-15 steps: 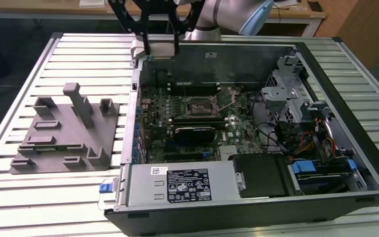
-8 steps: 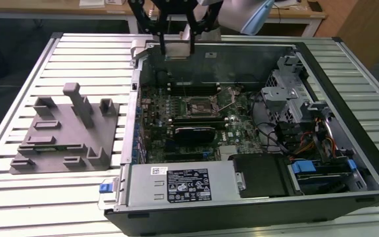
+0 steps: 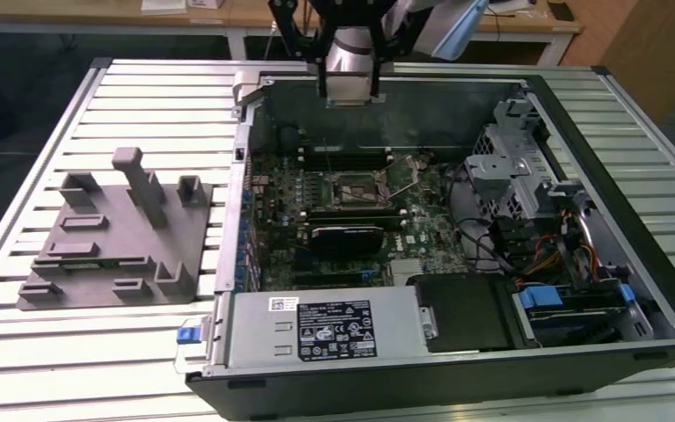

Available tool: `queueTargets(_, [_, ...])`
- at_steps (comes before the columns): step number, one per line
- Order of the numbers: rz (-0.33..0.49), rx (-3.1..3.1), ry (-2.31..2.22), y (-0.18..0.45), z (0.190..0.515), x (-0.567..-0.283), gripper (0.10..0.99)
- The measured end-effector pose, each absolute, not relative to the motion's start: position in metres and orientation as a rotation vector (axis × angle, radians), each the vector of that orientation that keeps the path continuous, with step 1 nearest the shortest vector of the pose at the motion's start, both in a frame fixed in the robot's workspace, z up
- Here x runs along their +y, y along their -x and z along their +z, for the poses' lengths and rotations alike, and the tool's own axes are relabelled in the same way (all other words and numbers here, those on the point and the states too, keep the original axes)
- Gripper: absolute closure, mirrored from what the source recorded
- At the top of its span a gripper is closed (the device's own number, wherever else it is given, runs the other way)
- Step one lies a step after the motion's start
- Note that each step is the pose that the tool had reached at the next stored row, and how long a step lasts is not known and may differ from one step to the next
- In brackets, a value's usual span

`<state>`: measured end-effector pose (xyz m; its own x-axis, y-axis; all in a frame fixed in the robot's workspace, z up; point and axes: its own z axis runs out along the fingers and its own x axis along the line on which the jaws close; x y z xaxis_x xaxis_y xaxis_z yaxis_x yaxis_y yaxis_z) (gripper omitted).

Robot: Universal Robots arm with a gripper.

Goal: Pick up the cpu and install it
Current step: 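Pick up the cpu and move it towards the insertion slot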

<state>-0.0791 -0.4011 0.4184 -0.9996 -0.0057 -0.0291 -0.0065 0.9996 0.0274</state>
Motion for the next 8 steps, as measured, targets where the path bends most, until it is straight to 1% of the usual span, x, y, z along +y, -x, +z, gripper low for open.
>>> queueTargets(8, [0.043, 3.112, 0.009, 0.048, 0.418, -0.401, 0.545])
